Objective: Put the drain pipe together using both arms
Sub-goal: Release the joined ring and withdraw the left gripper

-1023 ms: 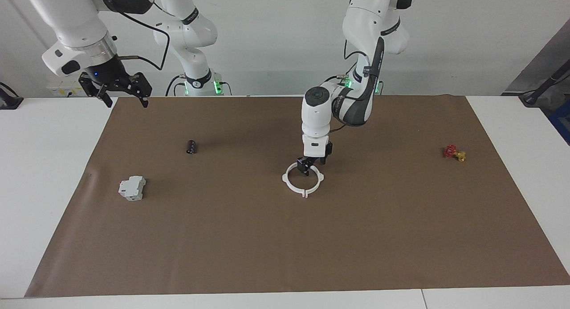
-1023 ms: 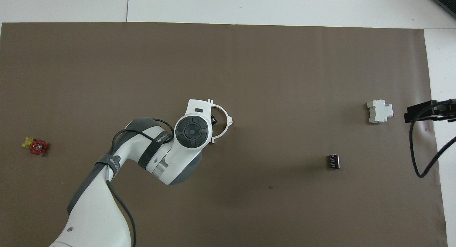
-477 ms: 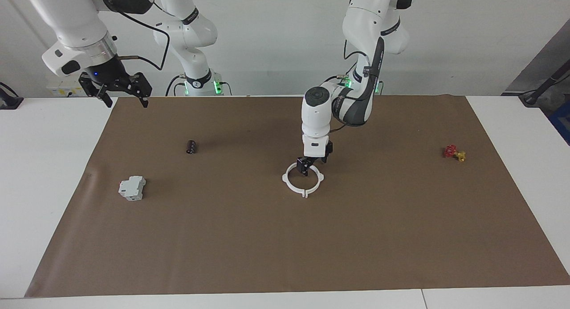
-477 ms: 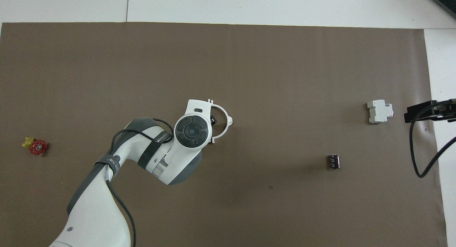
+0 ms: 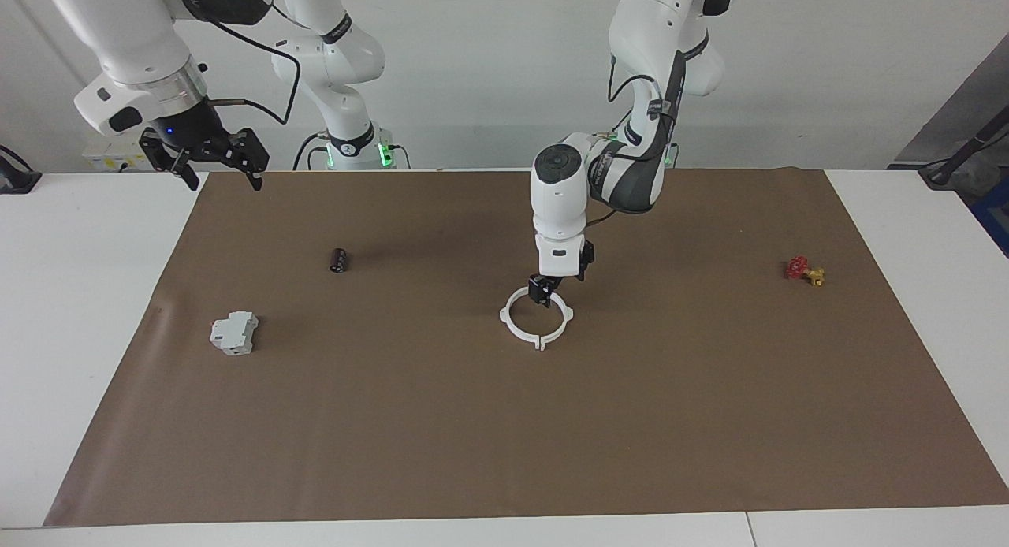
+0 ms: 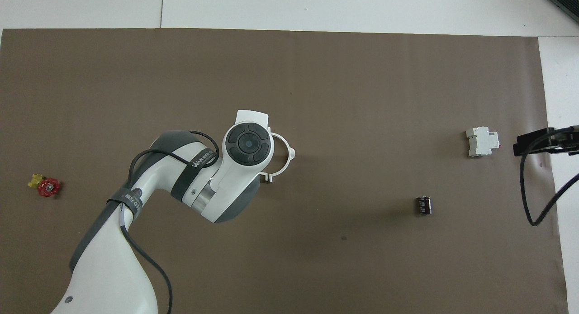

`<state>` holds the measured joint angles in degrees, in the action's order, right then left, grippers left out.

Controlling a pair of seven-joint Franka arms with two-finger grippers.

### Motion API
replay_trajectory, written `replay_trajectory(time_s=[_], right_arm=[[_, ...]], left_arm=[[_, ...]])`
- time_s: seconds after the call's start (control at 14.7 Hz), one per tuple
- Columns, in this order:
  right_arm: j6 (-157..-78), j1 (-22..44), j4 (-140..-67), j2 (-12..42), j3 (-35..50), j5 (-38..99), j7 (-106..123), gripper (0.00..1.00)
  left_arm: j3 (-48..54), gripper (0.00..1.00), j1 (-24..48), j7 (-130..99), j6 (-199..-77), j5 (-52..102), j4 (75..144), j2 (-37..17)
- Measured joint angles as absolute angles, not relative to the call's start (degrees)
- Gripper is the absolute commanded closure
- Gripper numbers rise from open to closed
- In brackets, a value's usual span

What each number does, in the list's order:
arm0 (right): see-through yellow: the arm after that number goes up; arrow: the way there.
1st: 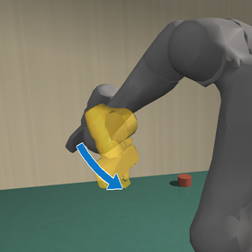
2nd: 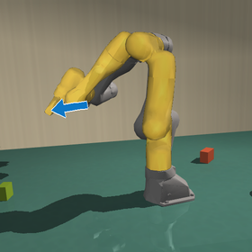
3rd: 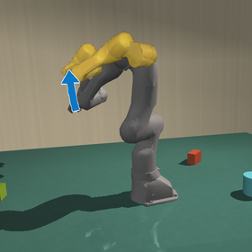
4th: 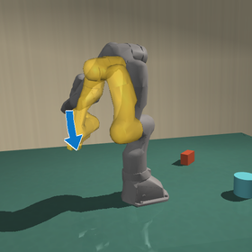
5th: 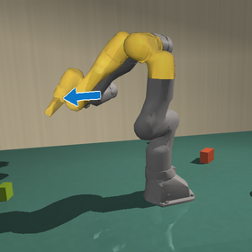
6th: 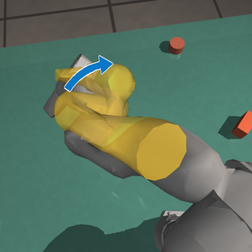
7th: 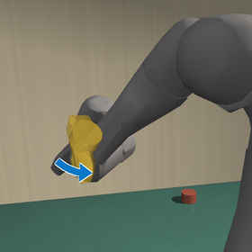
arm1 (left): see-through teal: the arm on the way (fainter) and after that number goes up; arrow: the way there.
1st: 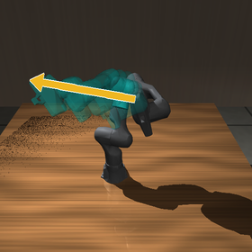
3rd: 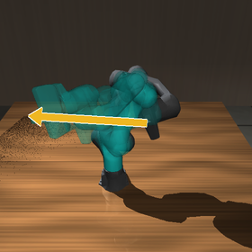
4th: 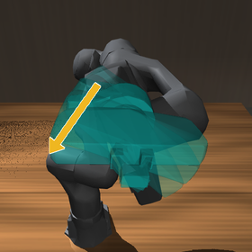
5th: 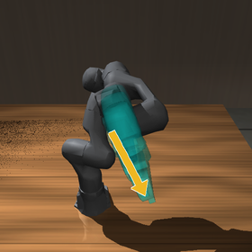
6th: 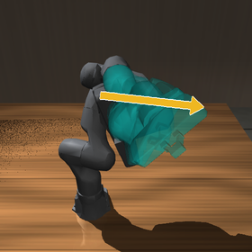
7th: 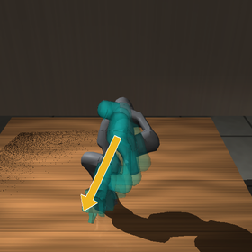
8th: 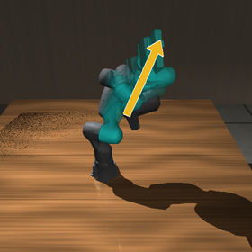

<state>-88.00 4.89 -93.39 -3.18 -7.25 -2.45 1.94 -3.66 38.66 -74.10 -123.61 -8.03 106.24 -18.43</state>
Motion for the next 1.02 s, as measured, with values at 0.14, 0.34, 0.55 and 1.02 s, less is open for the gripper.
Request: replay_trajectory(time_s=[0.14,0.34,0.55,1.02], right_arm=[[-88.0,4.89,-93.39,-3.18,-7.25,-2.45,1.94,0.0],[-88.0,4.89,-93.39,-3.18,-7.25,-2.45,1.94,0.0],[-88.0,4.89,-93.39,-3.18,-7.25,-2.45,1.94,0.0],[-88.0,4.89,-93.39,-3.18,-7.25,-2.45,1.94,0.0]], left_arm=[[-4.21,0.0,37.07,-73.54,-120.51,-8.03,104.21,-17.63],[-4.49,0.0,32.03,-63.77,-112.09,-6.17,100.92,-14.2],[-4.78,0.0,26.4,-51.43,-103.2,-3.79,95.93,-11.97],[-5.22,0.0,10.9,-16.21,-94.9,-1.39,93.68,-5.94]])
